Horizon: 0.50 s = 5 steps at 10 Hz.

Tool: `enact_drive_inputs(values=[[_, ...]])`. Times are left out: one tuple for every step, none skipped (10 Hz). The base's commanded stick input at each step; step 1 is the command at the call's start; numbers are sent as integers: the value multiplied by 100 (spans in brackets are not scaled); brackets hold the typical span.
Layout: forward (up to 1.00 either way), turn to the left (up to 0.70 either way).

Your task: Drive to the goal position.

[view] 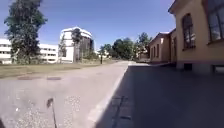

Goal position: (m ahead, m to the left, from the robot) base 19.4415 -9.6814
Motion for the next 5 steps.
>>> enact_drive_inputs(values=[[70, -14], [70, -13], [70, -13], [70, 0], [70, 0]])
